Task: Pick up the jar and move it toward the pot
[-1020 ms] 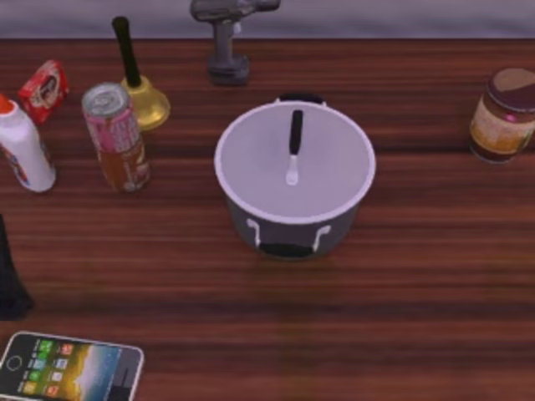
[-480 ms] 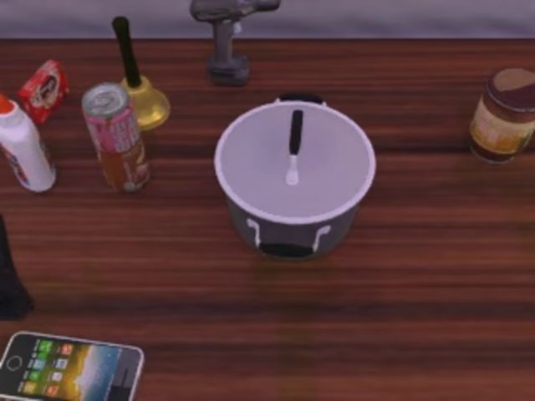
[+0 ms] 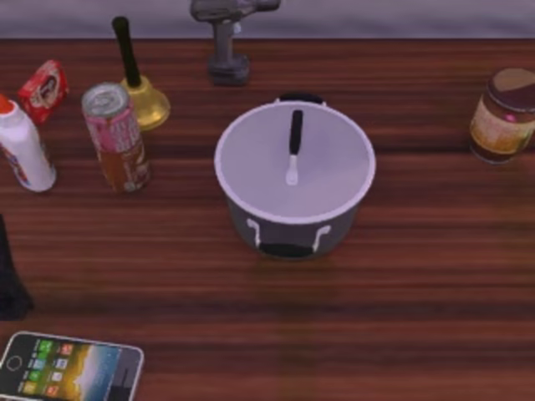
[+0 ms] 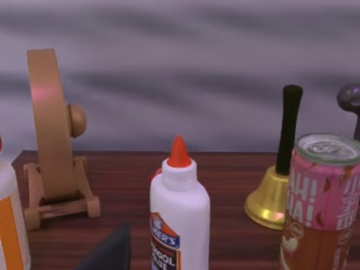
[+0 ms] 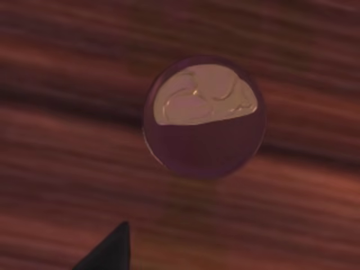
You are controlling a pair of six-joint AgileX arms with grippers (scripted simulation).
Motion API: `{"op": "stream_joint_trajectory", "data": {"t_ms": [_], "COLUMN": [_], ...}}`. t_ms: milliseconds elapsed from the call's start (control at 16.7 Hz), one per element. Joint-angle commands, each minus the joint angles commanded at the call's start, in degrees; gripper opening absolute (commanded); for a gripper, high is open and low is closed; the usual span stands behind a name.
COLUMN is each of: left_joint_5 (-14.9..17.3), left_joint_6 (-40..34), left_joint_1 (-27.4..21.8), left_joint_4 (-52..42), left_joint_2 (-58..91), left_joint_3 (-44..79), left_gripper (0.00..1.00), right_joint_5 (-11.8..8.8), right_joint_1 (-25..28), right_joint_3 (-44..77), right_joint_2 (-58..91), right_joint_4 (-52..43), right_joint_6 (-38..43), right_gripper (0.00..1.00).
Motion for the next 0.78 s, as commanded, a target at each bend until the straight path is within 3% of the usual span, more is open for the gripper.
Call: {"op": "stream_joint_trajectory", "data": {"t_ms": [420,780], "left_joint_5": [0.0,0.0], "left_joint_6": [0.0,0.0], "left_joint_1": [0.0,0.0], "left_joint_4": [0.0,0.0], "left_joint_2": [0.0,0.0], "left_joint_3": [0.0,0.0], "left_gripper": [1.0,1.0], "right_joint_5": [-0.6,-0.9], "right_joint_1": [0.8,1.0], "right_joint_3": [33.7,44.1], "right_joint_2": [31.3,41.2], "right_joint_4": [-17.5,-22.9], "right_joint_6": [-3.6,-4.8], "right_gripper": [1.0,1.0]}}
